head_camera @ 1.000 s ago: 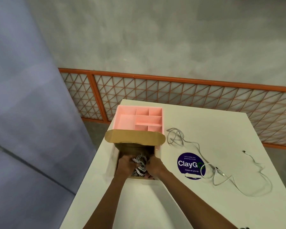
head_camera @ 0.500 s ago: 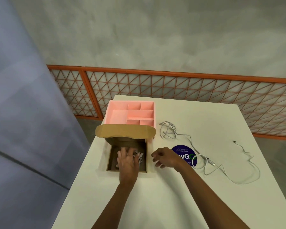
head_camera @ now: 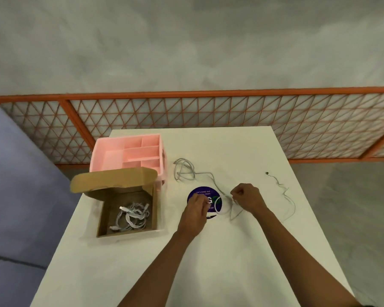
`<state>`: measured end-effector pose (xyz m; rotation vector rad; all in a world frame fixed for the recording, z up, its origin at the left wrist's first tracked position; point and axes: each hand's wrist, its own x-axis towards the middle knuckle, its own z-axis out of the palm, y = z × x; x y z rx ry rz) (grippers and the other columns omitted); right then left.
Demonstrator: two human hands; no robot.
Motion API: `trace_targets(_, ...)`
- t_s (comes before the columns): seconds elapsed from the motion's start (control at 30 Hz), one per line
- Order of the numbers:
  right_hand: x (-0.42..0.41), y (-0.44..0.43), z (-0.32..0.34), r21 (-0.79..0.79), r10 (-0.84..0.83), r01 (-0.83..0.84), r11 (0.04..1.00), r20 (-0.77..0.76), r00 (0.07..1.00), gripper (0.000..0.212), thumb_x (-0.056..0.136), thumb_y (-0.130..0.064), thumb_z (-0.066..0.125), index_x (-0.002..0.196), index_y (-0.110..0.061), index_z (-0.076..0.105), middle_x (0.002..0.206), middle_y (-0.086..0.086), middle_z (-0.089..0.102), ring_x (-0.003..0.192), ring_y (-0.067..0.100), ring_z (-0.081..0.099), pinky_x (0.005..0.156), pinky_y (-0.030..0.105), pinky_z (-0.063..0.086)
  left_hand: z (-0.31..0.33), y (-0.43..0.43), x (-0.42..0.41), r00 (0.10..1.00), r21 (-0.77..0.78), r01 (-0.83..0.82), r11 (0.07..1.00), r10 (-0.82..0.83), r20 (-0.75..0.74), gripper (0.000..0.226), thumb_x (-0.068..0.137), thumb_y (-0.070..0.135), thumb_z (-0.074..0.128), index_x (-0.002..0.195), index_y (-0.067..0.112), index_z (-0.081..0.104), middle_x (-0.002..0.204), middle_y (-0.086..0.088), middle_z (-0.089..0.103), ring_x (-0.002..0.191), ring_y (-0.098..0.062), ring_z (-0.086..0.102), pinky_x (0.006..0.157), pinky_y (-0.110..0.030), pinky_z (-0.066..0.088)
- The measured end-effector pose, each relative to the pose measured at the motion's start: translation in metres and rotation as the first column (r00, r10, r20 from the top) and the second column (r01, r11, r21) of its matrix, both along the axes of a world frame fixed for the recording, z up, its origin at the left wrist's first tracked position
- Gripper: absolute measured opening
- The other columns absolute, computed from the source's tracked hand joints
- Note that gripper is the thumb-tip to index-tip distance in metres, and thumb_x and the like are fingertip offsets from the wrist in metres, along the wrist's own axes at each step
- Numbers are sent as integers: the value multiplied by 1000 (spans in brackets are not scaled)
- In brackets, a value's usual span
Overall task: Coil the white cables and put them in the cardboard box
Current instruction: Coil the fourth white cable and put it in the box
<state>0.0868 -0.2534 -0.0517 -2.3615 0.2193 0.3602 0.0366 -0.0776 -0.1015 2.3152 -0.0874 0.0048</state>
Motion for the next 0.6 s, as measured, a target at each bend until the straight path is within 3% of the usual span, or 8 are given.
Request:
trace_targets(0.07, 2, -16, -3, -8, -12, 11, 1000, -41, 999, 16, 86, -9, 56, 93, -7, 71, 103, 10, 71, 102, 26, 63, 90, 32, 49, -3, -15, 9, 997, -34, -16, 999, 13, -72, 17, 97, 11, 46, 107, 2, 57, 110, -9, 55, 99, -23, 55, 83, -26, 43)
trace_targets(0.13, 3, -27, -7, -40, -4, 1, 999, -72, 997, 15, 86, -15, 57, 93, -13, 70, 104, 6, 70, 104, 25, 61, 96, 38, 45, -7, -27, 18, 992, -27, -23, 999, 20, -126, 20, 95, 7, 48, 113, -2, 55, 116, -15, 54, 109, -28, 52, 91, -29, 39)
trace_targets(0.23, 0, -35, -12, -133, 65, -76, 988, -87, 994, 19, 91, -28, 55, 99, -18, 69, 105, -1, 68, 107, 21, 57, 88, 33, 30, -13, -40, 28, 973, 16, -40, 999, 43, -228, 31, 95, 4, 47, 125, -6, 47, 125, -20, 51, 117, -32, 48, 96, -31, 36)
trace_targets(0.3, -2, -38, -15, -153, 106, -120, 981, -97, 990, 22, 92, -35, 54, 99, -21, 69, 105, -5, 68, 108, 18, 55, 82, 33, 23, -17, -46, 33, 951, 16, -65, 998, 67, -301, 34, 95, 2, 46, 128, -6, 45, 121, -19, 54, 112, -30, 52, 91, -31, 40)
trace_targets(0.43, -8, -41, -22, -159, 152, -174, 972, -146, 978, 23, 90, -44, 56, 91, -24, 68, 105, -7, 68, 107, 15, 54, 81, 34, 19, -21, -55, 33, 924, -83, -164, 983, 123, -363, 24, 93, -4, 47, 117, -8, 51, 87, -9, 60, 92, -24, 50, 64, -15, 37)
trace_targets(0.53, -11, -43, -25, -136, 147, -167, 977, -144, 979, 22, 91, -38, 56, 101, -22, 66, 99, -6, 68, 107, 15, 56, 81, 33, 20, -19, -61, 30, 921, -116, -238, 964, 186, -343, 12, 93, 1, 52, 100, -5, 60, 90, -14, 60, 82, -22, 56, 59, -15, 37)
trace_targets(0.6, -12, -44, -24, -72, 136, -143, 987, -102, 985, 24, 91, -33, 58, 112, -20, 58, 97, -4, 66, 104, 17, 58, 83, 32, 24, -10, -62, 29, 924, -210, -235, 949, 150, -352, 8, 94, 4, 52, 91, 2, 58, 85, -11, 62, 65, -12, 61, 56, -14, 41)
